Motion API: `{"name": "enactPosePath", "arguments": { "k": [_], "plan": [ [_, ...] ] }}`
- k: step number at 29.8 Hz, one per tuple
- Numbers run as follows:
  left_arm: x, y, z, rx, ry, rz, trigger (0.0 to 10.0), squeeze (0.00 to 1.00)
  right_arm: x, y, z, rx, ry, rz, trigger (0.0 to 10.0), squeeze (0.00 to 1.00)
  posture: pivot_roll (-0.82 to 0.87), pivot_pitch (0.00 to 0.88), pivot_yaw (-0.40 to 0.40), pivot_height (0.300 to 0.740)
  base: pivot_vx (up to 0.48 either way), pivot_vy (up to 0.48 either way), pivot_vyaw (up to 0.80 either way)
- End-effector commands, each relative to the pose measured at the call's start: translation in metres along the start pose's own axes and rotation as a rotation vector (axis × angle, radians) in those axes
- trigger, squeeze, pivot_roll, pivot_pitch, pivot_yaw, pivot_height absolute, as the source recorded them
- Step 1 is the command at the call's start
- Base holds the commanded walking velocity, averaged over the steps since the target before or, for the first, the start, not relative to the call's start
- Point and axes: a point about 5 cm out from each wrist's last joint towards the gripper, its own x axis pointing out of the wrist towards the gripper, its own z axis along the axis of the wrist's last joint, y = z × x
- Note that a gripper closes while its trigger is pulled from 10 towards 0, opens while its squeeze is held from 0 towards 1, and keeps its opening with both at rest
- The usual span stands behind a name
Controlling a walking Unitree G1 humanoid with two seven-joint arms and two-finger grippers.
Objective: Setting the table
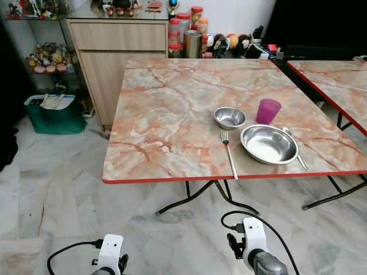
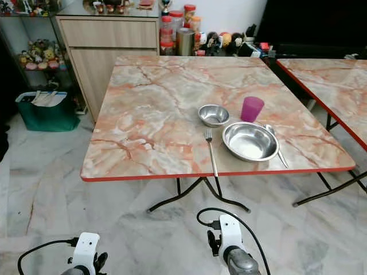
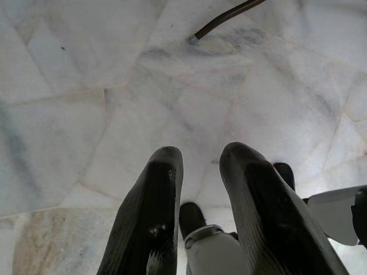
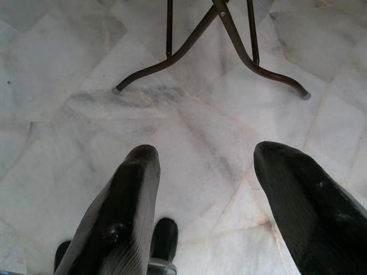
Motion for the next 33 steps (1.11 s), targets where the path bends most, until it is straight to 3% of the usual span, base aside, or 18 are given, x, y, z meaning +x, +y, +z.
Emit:
{"name": "enactPosePath", "arguments": {
  "k": [1,33],
  "plan": [
    [0.0005,-0.0035,-0.0015,0.015,0.016,-0.012,10.0,0.0,-0.0002,-0.0047,0.0031,0.002,-0.016,-0.018,10.0,0.0,0.09,0.0,-0.067,0.74,0.0,-0.319,0.0],
    [0.0005,-0.0015,0.0003,0.011,0.005,-0.01,10.0,0.0,-0.0004,-0.0044,0.0019,0.005,-0.014,-0.025,10.0,0.0,0.09,0.0,-0.064,0.74,0.0,-0.32,0.0]
  ]
}}
